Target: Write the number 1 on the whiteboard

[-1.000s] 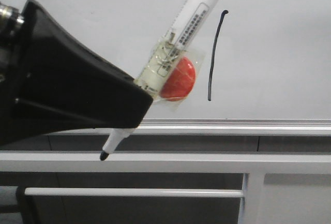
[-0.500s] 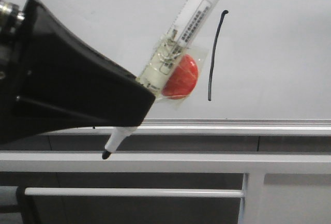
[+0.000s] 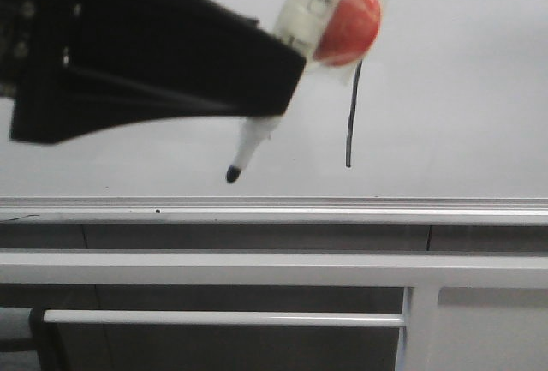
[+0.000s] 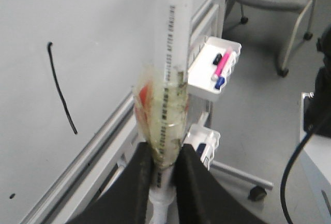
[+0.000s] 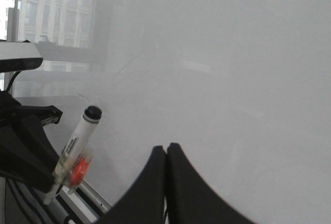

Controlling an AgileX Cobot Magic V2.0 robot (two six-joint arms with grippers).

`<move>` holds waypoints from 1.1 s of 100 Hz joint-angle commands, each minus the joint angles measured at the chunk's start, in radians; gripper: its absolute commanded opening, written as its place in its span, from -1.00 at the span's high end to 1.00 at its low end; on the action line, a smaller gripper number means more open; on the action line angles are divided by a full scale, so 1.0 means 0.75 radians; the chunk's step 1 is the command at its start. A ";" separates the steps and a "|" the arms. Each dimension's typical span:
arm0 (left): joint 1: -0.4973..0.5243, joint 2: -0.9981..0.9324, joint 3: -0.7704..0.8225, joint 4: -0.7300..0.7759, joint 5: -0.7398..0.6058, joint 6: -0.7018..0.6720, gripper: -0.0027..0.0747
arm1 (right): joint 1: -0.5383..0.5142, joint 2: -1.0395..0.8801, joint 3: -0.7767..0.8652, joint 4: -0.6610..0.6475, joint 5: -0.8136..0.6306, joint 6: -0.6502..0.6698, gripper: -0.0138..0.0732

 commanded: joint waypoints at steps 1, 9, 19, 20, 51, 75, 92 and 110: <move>-0.001 -0.017 -0.014 -0.327 -0.189 0.233 0.98 | -0.011 0.017 -0.030 0.005 -0.084 -0.010 0.83; -0.004 -0.017 0.060 -0.514 -0.372 0.294 0.98 | -0.011 0.017 -0.030 0.005 -0.084 -0.010 0.83; -0.036 -0.017 0.176 -0.643 -0.648 0.294 0.98 | -0.011 0.017 -0.030 0.005 -0.084 -0.010 0.83; -0.042 -0.017 0.191 -0.662 -0.681 0.294 0.98 | -0.011 0.017 -0.030 0.005 -0.084 -0.010 0.83; -0.188 0.180 0.346 -1.136 -1.131 0.367 0.98 | -0.011 0.017 -0.030 0.005 -0.084 -0.010 0.83; -0.256 0.352 0.370 -1.339 -1.388 0.369 0.98 | -0.011 0.017 -0.030 0.005 -0.084 -0.010 0.83; -0.256 0.427 0.370 -1.300 -1.409 0.351 0.98 | -0.011 0.017 -0.030 0.005 -0.084 -0.010 0.83; -0.256 0.490 0.370 -1.270 -1.462 0.290 0.98 | -0.011 0.017 -0.030 0.005 -0.084 -0.010 0.83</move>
